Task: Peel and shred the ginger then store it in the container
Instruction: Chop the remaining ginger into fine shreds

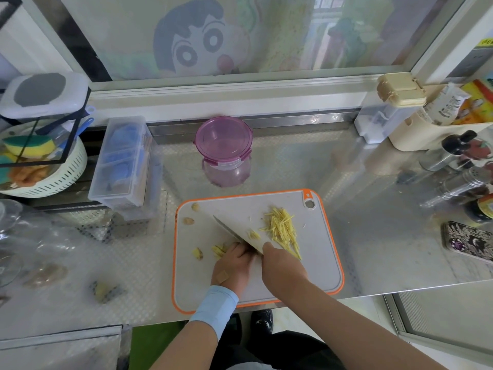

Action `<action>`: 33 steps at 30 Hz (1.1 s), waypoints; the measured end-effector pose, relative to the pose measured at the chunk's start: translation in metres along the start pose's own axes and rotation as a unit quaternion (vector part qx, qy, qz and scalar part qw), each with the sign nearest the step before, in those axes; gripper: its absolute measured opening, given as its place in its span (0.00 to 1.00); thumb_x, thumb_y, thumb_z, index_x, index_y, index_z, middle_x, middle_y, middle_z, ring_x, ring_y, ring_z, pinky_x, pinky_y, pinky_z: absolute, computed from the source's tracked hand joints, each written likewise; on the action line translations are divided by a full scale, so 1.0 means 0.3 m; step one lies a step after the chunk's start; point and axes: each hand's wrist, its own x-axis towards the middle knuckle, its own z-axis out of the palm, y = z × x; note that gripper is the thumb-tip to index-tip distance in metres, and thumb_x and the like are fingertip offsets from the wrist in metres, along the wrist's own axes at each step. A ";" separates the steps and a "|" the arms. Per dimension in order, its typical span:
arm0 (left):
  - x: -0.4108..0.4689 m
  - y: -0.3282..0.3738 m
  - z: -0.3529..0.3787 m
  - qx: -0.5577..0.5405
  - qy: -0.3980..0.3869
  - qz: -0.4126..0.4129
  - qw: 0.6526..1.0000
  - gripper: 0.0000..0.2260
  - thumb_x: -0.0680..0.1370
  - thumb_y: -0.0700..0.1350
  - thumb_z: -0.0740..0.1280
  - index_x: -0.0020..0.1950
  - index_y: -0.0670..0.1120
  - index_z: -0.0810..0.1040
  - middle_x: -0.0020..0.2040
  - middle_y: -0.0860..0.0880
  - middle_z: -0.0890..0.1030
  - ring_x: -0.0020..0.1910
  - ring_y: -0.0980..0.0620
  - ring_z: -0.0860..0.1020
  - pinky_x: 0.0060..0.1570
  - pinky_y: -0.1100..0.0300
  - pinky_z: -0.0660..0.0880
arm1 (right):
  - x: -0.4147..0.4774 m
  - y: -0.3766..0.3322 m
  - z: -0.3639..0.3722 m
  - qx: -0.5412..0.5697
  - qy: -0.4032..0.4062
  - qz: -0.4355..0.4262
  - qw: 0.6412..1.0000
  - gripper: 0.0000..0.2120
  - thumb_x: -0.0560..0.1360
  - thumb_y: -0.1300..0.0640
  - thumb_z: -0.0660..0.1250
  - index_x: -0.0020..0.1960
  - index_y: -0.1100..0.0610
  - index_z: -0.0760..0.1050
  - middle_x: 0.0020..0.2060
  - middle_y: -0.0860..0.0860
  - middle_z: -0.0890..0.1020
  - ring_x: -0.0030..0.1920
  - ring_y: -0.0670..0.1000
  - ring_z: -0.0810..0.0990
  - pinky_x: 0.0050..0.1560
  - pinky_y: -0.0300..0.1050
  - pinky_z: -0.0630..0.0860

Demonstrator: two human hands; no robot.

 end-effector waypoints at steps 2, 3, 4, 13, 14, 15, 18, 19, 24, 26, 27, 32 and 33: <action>-0.001 0.004 -0.003 -0.001 -0.006 -0.003 1.000 0.10 0.66 0.35 0.76 0.43 0.46 0.83 0.44 0.50 0.80 0.49 0.51 0.72 0.23 0.57 0.74 | -0.007 0.014 0.001 -0.002 0.006 -0.002 1.000 0.06 0.79 0.62 0.56 0.49 0.53 0.61 0.36 0.50 0.70 0.35 0.54 0.71 0.26 0.44 0.60; 0.000 0.005 -0.005 -0.001 -0.004 0.000 1.000 0.10 0.65 0.34 0.77 0.42 0.45 0.82 0.43 0.49 0.80 0.49 0.51 0.72 0.23 0.57 0.74 | -0.016 0.023 0.003 -0.007 0.009 -0.002 1.000 0.05 0.79 0.61 0.56 0.49 0.53 0.61 0.36 0.49 0.70 0.35 0.53 0.71 0.26 0.44 0.59; 0.000 0.001 -0.001 0.004 0.005 0.010 1.000 0.08 0.66 0.34 0.75 0.41 0.45 0.82 0.43 0.48 0.80 0.49 0.50 0.72 0.24 0.57 0.75 | -0.027 0.032 0.004 -0.013 0.011 0.000 1.000 0.05 0.79 0.62 0.56 0.49 0.53 0.61 0.35 0.49 0.71 0.34 0.53 0.71 0.26 0.44 0.59; 0.006 0.001 -0.003 0.025 -0.001 0.004 1.000 0.12 0.76 0.47 0.59 0.41 0.50 0.82 0.42 0.53 0.79 0.49 0.54 0.73 0.29 0.64 0.72 | 0.008 -0.014 0.006 -0.013 0.002 -0.003 1.000 0.08 0.77 0.64 0.56 0.50 0.53 0.59 0.34 0.50 0.68 0.34 0.54 0.70 0.26 0.44 0.60; 0.006 0.002 -0.006 0.026 0.000 0.003 1.000 0.12 0.76 0.46 0.59 0.41 0.50 0.82 0.42 0.53 0.79 0.49 0.54 0.73 0.29 0.65 0.72 | 0.013 -0.019 0.002 -0.010 0.003 -0.007 1.000 0.08 0.77 0.64 0.56 0.50 0.53 0.59 0.34 0.50 0.68 0.34 0.53 0.70 0.26 0.44 0.60; 0.007 0.003 -0.010 0.025 -0.002 0.001 1.000 0.12 0.75 0.46 0.59 0.41 0.49 0.82 0.42 0.53 0.79 0.49 0.54 0.73 0.29 0.65 0.71 | 0.013 -0.018 0.000 -0.006 0.003 -0.009 1.000 0.08 0.77 0.64 0.56 0.50 0.53 0.59 0.35 0.50 0.68 0.34 0.53 0.70 0.26 0.44 0.60; 0.008 -0.004 -0.005 0.027 0.004 0.010 1.000 0.12 0.75 0.45 0.59 0.40 0.48 0.81 0.42 0.52 0.80 0.49 0.53 0.74 0.32 0.64 0.73 | -0.004 0.007 0.002 0.002 0.005 0.002 1.000 0.06 0.79 0.62 0.56 0.49 0.53 0.60 0.35 0.50 0.71 0.33 0.51 0.70 0.26 0.44 0.61; 0.008 -0.004 -0.006 0.020 0.004 0.011 1.000 0.12 0.75 0.45 0.59 0.39 0.48 0.81 0.42 0.52 0.80 0.49 0.53 0.74 0.33 0.64 0.74 | -0.012 0.017 0.006 0.002 0.005 0.008 1.000 0.06 0.79 0.62 0.56 0.49 0.53 0.61 0.36 0.50 0.72 0.32 0.50 0.70 0.26 0.44 0.61; 0.006 -0.001 -0.006 0.013 -0.007 0.004 1.000 0.11 0.75 0.45 0.60 0.40 0.49 0.82 0.43 0.54 0.80 0.49 0.54 0.73 0.35 0.63 0.75 | -0.027 0.029 0.033 0.004 -0.002 0.029 1.000 0.06 0.80 0.61 0.57 0.49 0.53 0.61 0.35 0.49 0.70 0.36 0.53 0.73 0.32 0.45 0.70; 0.007 0.000 -0.007 0.013 -0.008 -0.001 1.000 0.11 0.75 0.44 0.59 0.39 0.49 0.82 0.43 0.54 0.80 0.49 0.54 0.73 0.32 0.63 0.74 | -0.007 0.009 0.025 0.012 -0.004 0.024 1.000 0.05 0.80 0.60 0.57 0.49 0.53 0.60 0.35 0.49 0.69 0.37 0.54 0.72 0.30 0.44 0.66; 0.006 0.000 -0.007 0.010 -0.010 -0.004 1.000 0.11 0.75 0.44 0.60 0.40 0.49 0.81 0.43 0.54 0.80 0.49 0.55 0.73 0.31 0.62 0.74 | 0.004 -0.004 0.017 0.014 -0.004 0.019 1.000 0.05 0.80 0.61 0.57 0.49 0.53 0.60 0.35 0.49 0.69 0.38 0.54 0.72 0.29 0.43 0.64; 0.008 0.003 -0.008 -0.001 -0.008 0.002 1.000 0.09 0.74 0.44 0.62 0.43 0.49 0.82 0.43 0.52 0.79 0.48 0.53 0.73 0.31 0.62 0.74 | 0.025 -0.043 -0.014 0.015 0.004 0.001 1.000 0.07 0.78 0.63 0.56 0.50 0.53 0.61 0.39 0.50 0.70 0.39 0.54 0.73 0.29 0.43 0.64; 0.007 0.002 -0.008 0.002 -0.005 0.005 1.000 0.07 0.74 0.42 0.64 0.42 0.48 0.82 0.42 0.52 0.79 0.47 0.52 0.73 0.31 0.62 0.73 | 0.021 -0.036 -0.012 0.016 0.008 0.001 1.000 0.06 0.79 0.62 0.57 0.50 0.53 0.61 0.40 0.51 0.71 0.39 0.54 0.73 0.28 0.43 0.62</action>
